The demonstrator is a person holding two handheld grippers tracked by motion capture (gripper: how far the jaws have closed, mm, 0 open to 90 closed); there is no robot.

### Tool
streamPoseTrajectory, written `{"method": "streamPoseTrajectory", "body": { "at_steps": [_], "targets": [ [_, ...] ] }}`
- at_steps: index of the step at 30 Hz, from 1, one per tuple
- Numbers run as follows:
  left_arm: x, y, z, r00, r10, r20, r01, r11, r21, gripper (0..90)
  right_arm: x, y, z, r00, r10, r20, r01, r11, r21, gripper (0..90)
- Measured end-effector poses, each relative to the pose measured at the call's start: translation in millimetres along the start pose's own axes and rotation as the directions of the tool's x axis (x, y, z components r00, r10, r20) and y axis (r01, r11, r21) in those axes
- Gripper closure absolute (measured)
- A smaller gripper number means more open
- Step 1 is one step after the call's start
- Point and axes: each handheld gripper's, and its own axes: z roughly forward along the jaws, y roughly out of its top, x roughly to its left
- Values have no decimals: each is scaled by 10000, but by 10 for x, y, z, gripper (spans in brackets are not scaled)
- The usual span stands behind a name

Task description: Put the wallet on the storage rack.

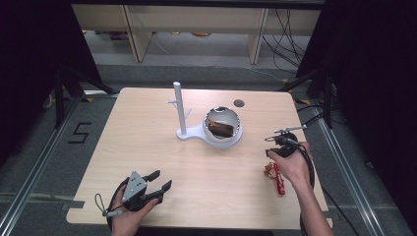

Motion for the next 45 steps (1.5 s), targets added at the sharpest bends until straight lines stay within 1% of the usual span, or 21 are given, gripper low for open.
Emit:
{"method": "streamPoseTrajectory", "body": {
  "at_steps": [1,4,6,9,17,18,19,23,24,25,26,30,31,32,33,34,36,37,38,44,45],
  "targets": [
    [-4,-1,5,10000,14,26,-14,10000,2,424,-20,-1,-3,9998,98,-182,-96,9999,143,764],
    [-7,-10,21,9999,-26,137,28,9999,-109,423,-53,-8,-15,9995,324,9,-324,9986,418,766],
    [-23,-9,7,9999,53,155,-52,10000,-38,423,-94,-30,-20,9966,799,205,-814,9928,880,768],
    [-25,-6,1,9998,91,193,-89,9999,-78,420,-136,-53,-26,9975,675,210,-693,9926,1001,768],
    [-31,1,24,9998,41,204,-39,10000,-80,417,-270,-97,58,9936,1098,256,-1124,9828,1463,765],
    [-28,1,24,9998,29,193,-28,10000,-84,416,-303,-105,81,9949,959,311,-994,9843,1459,762],
    [-28,3,16,9999,23,114,-23,10000,29,416,-302,-100,80,9895,1410,331,-1445,9767,1589,759],
    [-34,-7,25,9999,12,122,-13,10000,91,415,-338,-83,142,9836,1700,607,-1780,9695,1685,749],
    [-34,-10,30,9999,21,171,-22,10000,49,415,-298,-77,149,9726,2205,735,-2303,9568,1773,748],
    [-38,-6,24,9999,44,128,-45,9999,108,415,-361,-71,169,9867,1469,698,-1572,9719,1753,747],
    [-38,-4,22,9999,61,129,-63,9999,114,415,-344,-52,193,9805,1823,736,-1926,9658,1733,745],
    [-32,-4,17,9999,65,114,-66,9999,110,415,-382,-26,220,9821,1691,828,-1814,9674,1767,743],
    [-31,-10,25,9999,52,160,-53,10000,38,415,-333,4,249,9607,2617,928,-2751,9428,1885,741],
    [-31,-10,25,9999,52,160,-53,10000,38,415,-333,4,249,9607,2617,928,-2751,9428,1885,741],
    [-34,-7,18,9999,73,132,-74,9999,117,414,-405,2,286,9755,1956,1002,-2117,9588,1895,735],
    [-34,-7,18,9999,73,132,-74,9999,117,415,-420,-6,310,9753,1950,1034,-2111,9608,1796,731],
    [-31,-9,20,9999,58,149,-59,9999,103,415,-427,-4,343,9693,2194,1106,-2373,9526,1903,725],
    [-31,-10,21,9999,57,146,-58,9999,107,414,-454,-15,354,9741,2039,982,-2205,9529,2084,721],
    [-30,-12,22,9999,58,147,-59,9999,106,415,-440,-17,373,9666,2318,1090,-2497,9477,1987,717],
    [-38,-19,34,9997,26,228,-27,10000,23,414,-488,-47,408,9626,2421,1220,-2625,9447,1968,698],
    [-38,-20,33,9997,38,229,-38,10000,21,414,-492,-54,409,9582,2586,1225,-2799,9362,2124,694]
  ]
}}
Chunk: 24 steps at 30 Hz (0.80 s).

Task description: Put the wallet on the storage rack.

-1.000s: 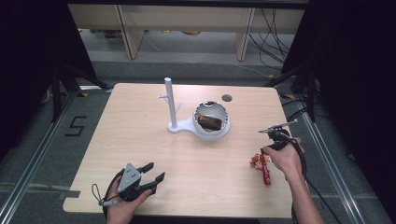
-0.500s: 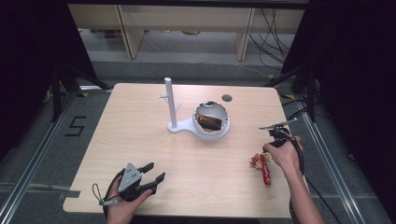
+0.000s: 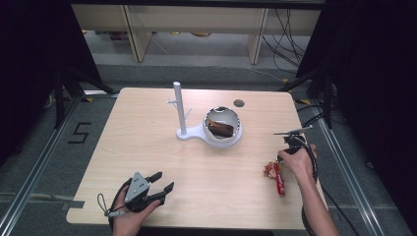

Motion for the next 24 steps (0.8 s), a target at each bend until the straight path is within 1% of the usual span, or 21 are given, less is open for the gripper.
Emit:
{"method": "streamPoseTrajectory", "body": {
  "at_steps": [1,2,3,4,7,8,9,11,12,13,15,16,17,18,19,20,21,22,23,24],
  "targets": [
    [5,0,-4,10000,42,-12,-42,10000,50,414,-18,6,11,9998,-193,-34,192,9997,-163,694],
    [5,0,-4,10000,42,-12,-42,10000,50,414,-18,6,11,9998,-193,-34,192,9997,-163,694],
    [6,0,-5,10000,42,-9,-42,10000,47,415,-3,5,25,10000,75,-13,-76,9995,-296,693],
    [7,1,-5,10000,48,-4,-48,10000,50,415,-9,6,23,10000,-11,-40,10,9996,-268,693],
    [7,0,-4,10000,42,-1,-42,10000,51,414,0,17,25,9999,65,-131,-67,9998,-191,695],
    [6,-1,-3,10000,38,4,-38,10000,46,415,-1,30,36,10000,-11,-54,10,9999,-165,695],
    [5,-1,-4,10000,39,4,-40,10000,48,414,-14,29,31,9997,-211,-104,210,9997,-108,696],
    [5,-1,-4,10000,39,8,-39,10000,46,414,-18,30,32,9995,-274,-160,274,9996,-36,696],
    [5,0,-10,10000,46,-12,-46,10000,64,415,-7,33,39,9999,-114,-122,113,9999,-92,695],
    [5,3,-16,10000,48,-51,-47,9999,108,415,13,40,53,9998,185,-74,-186,9996,-208,695],
    [5,3,-17,10000,48,-56,-47,9999,105,414,9,41,59,9999,127,-54,-128,9998,-148,695],
    [4,2,-16,10000,15,-48,-15,10000,81,414,58,23,71,9965,783,-291,-781,9969,86,695],
    [4,2,-16,10000,15,-48,-15,10000,81,415,58,23,71,9965,783,-291,-781,9969,86,695],
    [3,1,-15,10000,19,-45,-18,10000,83,414,24,26,83,9990,361,-260,-366,9992,-173,696],
    [4,2,-16,10000,44,-52,-43,9999,105,415,45,20,83,9979,594,-253,-598,9981,-153,696],
    [4,2,-16,10000,51,-53,-50,9999,109,415,3,27,82,9999,-2,-171,-1,9999,-167,696],
    [4,2,-16,10000,47,-50,-47,9999,105,414,5,28,78,9999,-38,-113,37,9999,-108,694],
    [4,2,-16,10000,47,-50,-47,9999,105,414,18,30,75,10000,43,-84,-44,10000,-70,692],
    [4,2,-15,10000,55,-47,-54,9999,119,415,-10,23,76,9991,-415,-71,415,9991,-1,692],
    [4,1,-16,10000,53,-48,-52,9999,116,414,-8,20,76,9989,-475,-38,475,9989,6,694]
  ]
}}
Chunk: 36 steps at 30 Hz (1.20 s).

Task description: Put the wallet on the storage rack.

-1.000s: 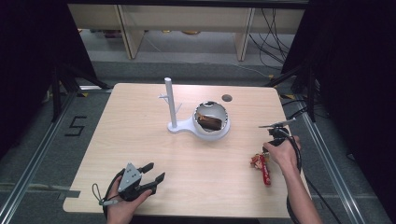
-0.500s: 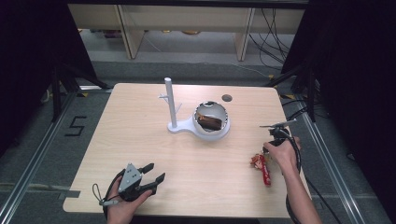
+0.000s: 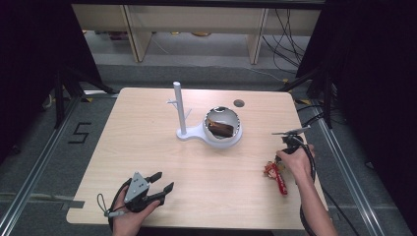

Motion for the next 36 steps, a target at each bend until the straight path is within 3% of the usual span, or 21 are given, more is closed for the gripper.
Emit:
{"method": "streamPoseTrajectory", "body": {
  "at_steps": [1,2,7,8,11,12,14,16,18,20,25,26,27,29,30,34,35,36],
  "targets": [
    [-1,0,0,10000,-35,4,35,10000,-34,414,73,-6,13,9961,879,27,-878,9960,-180,697],
    [-1,0,0,10000,-35,4,35,10000,-34,415,53,4,1,9988,472,119,-471,9988,-97,703],
    [2,2,-10,10000,6,-42,-7,10000,-25,414,81,-1,9,9993,247,280,-244,9997,-91,719],
    [3,2,-13,10000,0,-51,0,10000,-2,415,80,-4,-11,9996,-8,289,9,10000,-25,731],
    [5,1,-12,10000,-17,-50,17,10000,-12,414,104,-6,-15,9994,284,175,-282,9995,-147,731],
    [5,1,-11,10000,-26,-47,26,10000,-17,414,111,-1,-22,9988,352,349,-348,9993,-119,731],
    [3,0,-7,10000,-3,-31,3,10000,4,414,109,-9,-96,9995,146,266,-141,9997,-176,731],
    [-2,-2,-3,10000,-17,23,17,10000,-23,414,142,-6,-125,9987,490,146,-487,9986,-205,726],
    [-3,0,-6,10000,21,1,-21,10000,26,415,130,-11,-146,9995,297,139,-295,9995,-135,709],
    [0,3,-9,10000,47,7,-47,10000,-10,415,129,-7,-129,9987,499,-75,-500,9987,-57,690],
    [4,1,-12,10000,27,-29,-27,10000,-8,414,140,-31,-94,9982,604,-41,-603,9982,31,671],
    [2,0,-7,10000,-3,-14,3,10000,-5,415,168,-33,-75,9959,899,-24,-899,9959,-26,659],
    [0,0,-6,10000,-2,-9,2,10000,-1,415,158,-33,-61,9974,726,-38,-726,9974,-36,655],
    [1,1,-8,10000,36,-8,-36,10000,16,414,173,-35,-53,9954,958,58,-958,9953,126,655],
    [3,2,-12,10000,61,7,-61,10000,-8,414,150,-45,-34,9976,689,76,-691,9970,342,643],
    [6,1,-16,10000,13,-43,-13,10000,11,414,178,-49,-19,9966,783,257,-791,9964,316,643],
    [7,1,-15,10000,28,-16,-28,10000,-10,415,173,-49,-17,9982,522,301,-532,9980,334,644],
    [7,-1,-9,10000,17,35,-17,10000,-85,415,202,-45,-2,9962,726,475,-735,9971,189,647]
  ]
}}
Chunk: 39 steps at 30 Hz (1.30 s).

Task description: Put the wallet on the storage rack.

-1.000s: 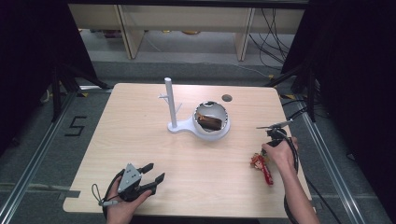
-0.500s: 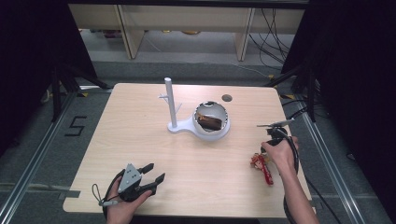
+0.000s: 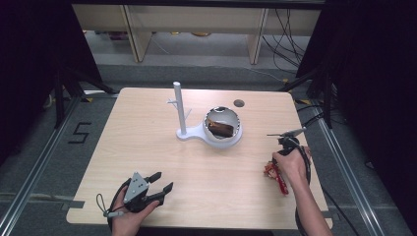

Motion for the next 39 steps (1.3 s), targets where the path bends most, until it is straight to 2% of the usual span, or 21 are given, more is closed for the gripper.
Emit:
{"method": "streamPoseTrajectory", "body": {
  "at_steps": [3,4,7,8,13,14,16,18,19,20,22,23,25,26,27,28,29,30,31,37,39],
  "targets": [
    [-2,2,0,10000,16,13,-16,10000,-16,415,31,-7,-2,9995,-243,204,242,9997,28,668],
    [-2,1,-1,10000,-2,21,2,10000,-31,414,39,-15,-8,9981,-574,203,570,9982,170,706],
    [-1,2,-4,10000,-2,15,2,10000,-29,414,78,-12,-2,9989,-408,210,406,9991,88,725],
    [-2,5,-14,10000,16,-43,-16,10000,58,414,63,-14,-7,9968,-761,232,759,9971,87,737],
    [3,0,-2,10000,-34,41,34,10000,-51,415,52,-13,-4,9977,-662,117,662,9978,2,741],
    [2,-1,0,10000,-23,32,23,10000,-27,415,53,-11,-16,9990,-450,77,450,9990,80,743],
    [0,2,-7,10000,-4,-47,5,9999,103,414,44,-15,-27,9993,-370,72,371,9993,-54,753],
    [1,1,-3,10000,0,-31,0,10000,88,414,25,-13,-57,9990,-430,97,433,9987,-255,828],
    [1,1,-3,10000,0,-31,0,10000,88,414,25,-13,-57,9990,-430,97,433,9987,-255,828],
    [-1,1,-2,10000,1,-33,-1,10000,90,415,44,-9,-115,10000,-91,41,93,9991,-417,882],
    [-3,2,-3,10000,28,-24,-28,10000,95,414,42,-14,-111,10000,71,-12,-71,9987,-504,880],
    [-3,2,-3,10000,30,-1,-30,10000,71,414,-10,5,-111,9987,-507,69,509,9984,-245,877],
    [-2,2,-5,10000,36,-6,-36,10000,75,415,-17,2,-86,9990,-452,70,454,9985,-307,873],
    [1,1,-6,10000,5,-40,-4,10000,97,414,-35,-11,-53,9995,-321,-24,321,9994,-114,847],
    [1,1,-6,10000,5,-40,-4,10000,97,414,-7,-29,-35,9992,323,-227,-322,9995,31,835],
    [0,-1,2,10000,-84,-10,84,10000,18,414,-54,-22,-7,9996,-213,-189,206,9992,-335,833],
    [1,-2,4,10000,-90,1,90,10000,12,414,4,-36,-8,9979,594,-268,-600,9979,-227,823],
    [6,-1,1,10000,-19,-1,19,10000,87,415,-18,-42,-28,9989,382,-266,-386,9991,-149,818],
    [6,-2,4,10000,-24,0,24,10000,70,414,-61,-34,-42,9996,-104,-281,96,9996,-268,817],
    [3,-5,11,10000,-29,48,29,10000,-3,414,-12,16,-137,9989,-95,-458,65,9978,-653,794],
    [3,0,-3,10000,0,-31,0,10000,92,415,15,23,-122,9985,-148,-524,124,9988,-467,785]
  ]
}}
